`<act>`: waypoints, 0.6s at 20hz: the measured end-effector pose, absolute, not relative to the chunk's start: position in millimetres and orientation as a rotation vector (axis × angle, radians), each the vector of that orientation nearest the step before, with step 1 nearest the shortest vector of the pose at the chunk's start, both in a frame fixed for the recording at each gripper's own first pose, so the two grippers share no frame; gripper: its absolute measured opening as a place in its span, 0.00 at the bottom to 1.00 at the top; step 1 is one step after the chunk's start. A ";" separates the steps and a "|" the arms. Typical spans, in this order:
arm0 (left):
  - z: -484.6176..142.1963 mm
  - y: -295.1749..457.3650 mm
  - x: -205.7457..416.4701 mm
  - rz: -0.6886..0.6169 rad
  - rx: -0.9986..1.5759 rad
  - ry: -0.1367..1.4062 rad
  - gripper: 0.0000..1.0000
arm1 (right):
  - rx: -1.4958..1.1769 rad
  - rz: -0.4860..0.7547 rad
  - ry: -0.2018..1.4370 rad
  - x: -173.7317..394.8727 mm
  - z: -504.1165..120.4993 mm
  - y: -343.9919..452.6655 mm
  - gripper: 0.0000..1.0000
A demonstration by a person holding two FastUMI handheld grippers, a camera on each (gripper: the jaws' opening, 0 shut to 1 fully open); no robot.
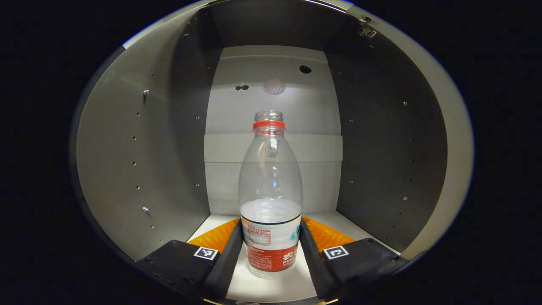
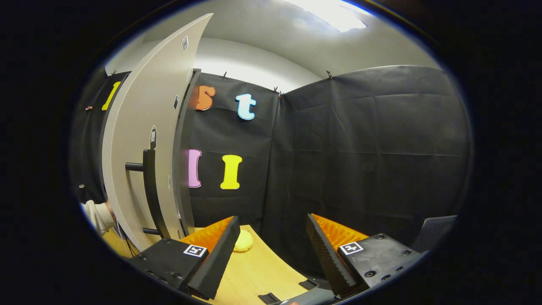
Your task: Open the cabinet door with the right hand, grasp the bottle in the cabinet with the left hand and place it on the coaster, then close the cabinet door with the right hand.
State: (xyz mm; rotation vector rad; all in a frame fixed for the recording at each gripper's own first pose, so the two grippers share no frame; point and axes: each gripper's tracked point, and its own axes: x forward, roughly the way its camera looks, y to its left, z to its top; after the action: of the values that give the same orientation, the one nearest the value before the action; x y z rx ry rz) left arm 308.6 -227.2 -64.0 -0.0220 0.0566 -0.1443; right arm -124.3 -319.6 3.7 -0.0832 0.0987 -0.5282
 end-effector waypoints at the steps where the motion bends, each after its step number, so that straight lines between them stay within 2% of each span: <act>1: -60.8 -223.5 302.8 -0.144 -0.022 0.053 0.75 | -0.084 -0.521 0.096 -123.0 4.0 -319.0 0.98; 12: -15.8 -151.9 191.7 -0.149 -0.014 -0.011 0.75 | -0.051 -0.453 0.083 -112.3 8.3 -308.0 0.97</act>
State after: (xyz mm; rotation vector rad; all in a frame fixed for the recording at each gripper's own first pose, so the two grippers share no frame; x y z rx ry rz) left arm 191.7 -151.9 -15.8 -0.0138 -0.0108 -0.1488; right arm -112.3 -308.0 8.3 -0.0512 0.0831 -0.4525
